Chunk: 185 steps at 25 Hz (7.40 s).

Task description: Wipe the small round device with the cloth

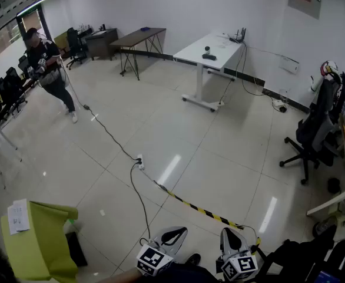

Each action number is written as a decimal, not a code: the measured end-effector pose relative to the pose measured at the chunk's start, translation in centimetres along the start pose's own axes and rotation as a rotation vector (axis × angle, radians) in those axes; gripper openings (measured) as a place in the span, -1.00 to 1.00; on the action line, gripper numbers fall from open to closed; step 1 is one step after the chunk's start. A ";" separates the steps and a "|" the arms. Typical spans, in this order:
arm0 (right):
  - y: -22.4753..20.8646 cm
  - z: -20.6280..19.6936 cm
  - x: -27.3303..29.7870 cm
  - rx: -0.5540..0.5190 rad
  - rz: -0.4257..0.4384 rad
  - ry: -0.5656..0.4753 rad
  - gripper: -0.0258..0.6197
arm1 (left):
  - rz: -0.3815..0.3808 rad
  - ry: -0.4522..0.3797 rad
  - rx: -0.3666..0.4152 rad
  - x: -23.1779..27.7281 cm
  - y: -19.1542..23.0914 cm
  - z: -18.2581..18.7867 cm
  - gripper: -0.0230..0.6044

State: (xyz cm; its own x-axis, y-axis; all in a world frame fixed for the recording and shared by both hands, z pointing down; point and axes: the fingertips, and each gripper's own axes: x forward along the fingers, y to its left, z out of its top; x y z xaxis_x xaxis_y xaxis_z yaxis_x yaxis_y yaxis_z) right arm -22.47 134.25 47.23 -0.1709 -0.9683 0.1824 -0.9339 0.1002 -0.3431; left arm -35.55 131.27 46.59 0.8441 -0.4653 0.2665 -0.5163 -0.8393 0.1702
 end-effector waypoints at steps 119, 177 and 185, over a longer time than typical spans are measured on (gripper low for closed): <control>-39.1 31.5 92.3 -0.049 0.064 0.103 -0.89 | 0.121 -0.032 -0.062 72.1 68.5 33.5 -0.92; -55.7 23.5 137.6 -0.847 0.445 0.734 -0.23 | 0.149 0.164 -0.121 101.0 94.7 40.2 -0.35; -55.9 25.1 137.7 -0.527 0.344 0.706 -0.63 | 0.086 0.174 -0.131 101.3 96.7 39.4 -0.41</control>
State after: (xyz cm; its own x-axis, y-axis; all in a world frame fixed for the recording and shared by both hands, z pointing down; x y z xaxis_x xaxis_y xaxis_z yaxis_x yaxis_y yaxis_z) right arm 14.07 -10.48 68.36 -0.4528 -0.5212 0.7234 -0.7891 0.6119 -0.0531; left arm 5.72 -8.06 52.70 0.7644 -0.4684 0.4431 -0.6092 -0.7496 0.2587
